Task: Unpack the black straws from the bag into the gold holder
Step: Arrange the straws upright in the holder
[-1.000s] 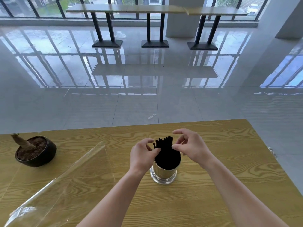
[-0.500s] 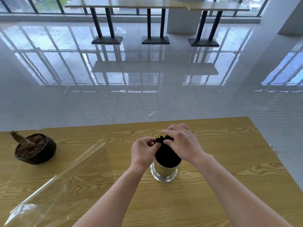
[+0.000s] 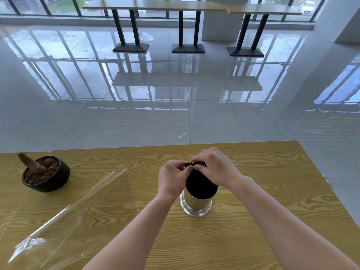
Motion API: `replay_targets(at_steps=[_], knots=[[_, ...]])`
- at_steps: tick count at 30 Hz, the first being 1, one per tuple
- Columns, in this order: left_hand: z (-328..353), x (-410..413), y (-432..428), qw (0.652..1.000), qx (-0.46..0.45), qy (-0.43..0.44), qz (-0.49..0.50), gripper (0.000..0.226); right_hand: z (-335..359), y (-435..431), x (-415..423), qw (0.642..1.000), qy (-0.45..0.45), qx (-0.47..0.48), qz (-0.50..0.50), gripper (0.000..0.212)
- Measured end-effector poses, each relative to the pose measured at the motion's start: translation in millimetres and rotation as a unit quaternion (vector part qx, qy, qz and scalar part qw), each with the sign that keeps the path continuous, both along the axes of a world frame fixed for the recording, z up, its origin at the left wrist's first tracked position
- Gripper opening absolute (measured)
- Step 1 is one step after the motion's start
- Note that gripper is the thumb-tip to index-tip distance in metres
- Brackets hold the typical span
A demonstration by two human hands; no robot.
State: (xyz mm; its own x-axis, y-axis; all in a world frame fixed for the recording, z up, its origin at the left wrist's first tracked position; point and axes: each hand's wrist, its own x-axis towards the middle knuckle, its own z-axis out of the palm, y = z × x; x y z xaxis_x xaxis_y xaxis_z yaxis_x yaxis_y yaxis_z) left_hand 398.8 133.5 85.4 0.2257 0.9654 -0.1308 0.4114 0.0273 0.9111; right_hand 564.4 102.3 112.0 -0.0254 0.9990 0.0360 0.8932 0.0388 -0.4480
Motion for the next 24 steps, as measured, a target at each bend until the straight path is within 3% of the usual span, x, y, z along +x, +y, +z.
replay_targets(at_steps=[5, 12, 19, 24], knots=[[3, 1, -1, 0.999, 0.034, -0.005, 0.007, 0.007, 3, -1, 1, 0.999, 0.024, 0.029, -0.018, 0.009], [10, 2, -3, 0.997, 0.064, -0.034, 0.039, 0.012, 6, -2, 2, 0.998, 0.04, 0.035, -0.028, 0.009], [46, -9, 5, 0.987, 0.076, -0.107, 0.09, 0.005, 10, -9, 8, 0.991, 0.118, 0.036, -0.059, 0.022], [79, -32, 11, 0.973, 0.056, -0.182, 0.127, 0.008, 10, -19, 11, 0.989, 0.121, 0.031, -0.079, 0.04]])
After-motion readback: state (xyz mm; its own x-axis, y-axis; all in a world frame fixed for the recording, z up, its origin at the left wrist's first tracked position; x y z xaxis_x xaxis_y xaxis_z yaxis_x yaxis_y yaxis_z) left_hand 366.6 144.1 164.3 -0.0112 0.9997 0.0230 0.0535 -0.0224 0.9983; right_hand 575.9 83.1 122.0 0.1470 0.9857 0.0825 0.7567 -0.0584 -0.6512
